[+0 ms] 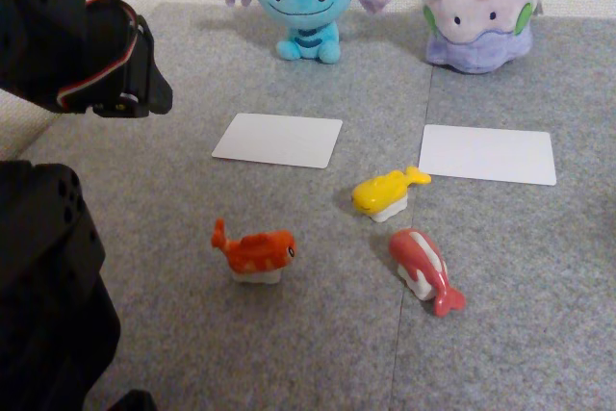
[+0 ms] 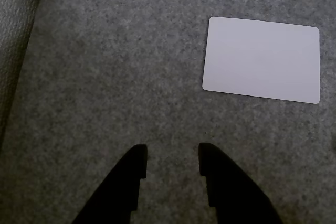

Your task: Wooper wants to eat egg sudhi, and Goomy wants to eat shrimp sushi

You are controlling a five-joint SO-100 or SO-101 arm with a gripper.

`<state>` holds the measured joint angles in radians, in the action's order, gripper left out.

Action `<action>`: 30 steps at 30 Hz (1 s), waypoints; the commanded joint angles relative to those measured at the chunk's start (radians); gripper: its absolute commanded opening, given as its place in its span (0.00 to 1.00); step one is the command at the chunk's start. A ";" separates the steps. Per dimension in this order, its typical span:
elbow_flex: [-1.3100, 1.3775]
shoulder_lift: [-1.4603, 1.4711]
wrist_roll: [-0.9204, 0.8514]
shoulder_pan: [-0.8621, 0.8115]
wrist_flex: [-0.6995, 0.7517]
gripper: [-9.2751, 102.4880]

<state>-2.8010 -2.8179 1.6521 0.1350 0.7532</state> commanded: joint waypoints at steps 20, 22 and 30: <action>-0.239 -0.575 -0.132 -0.098 0.158 0.23; -0.238 -0.575 -0.132 -0.098 0.161 0.23; -0.160 -0.569 -0.117 -0.098 0.186 0.23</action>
<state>-3.0265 -3.3855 1.5248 0.0460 0.9311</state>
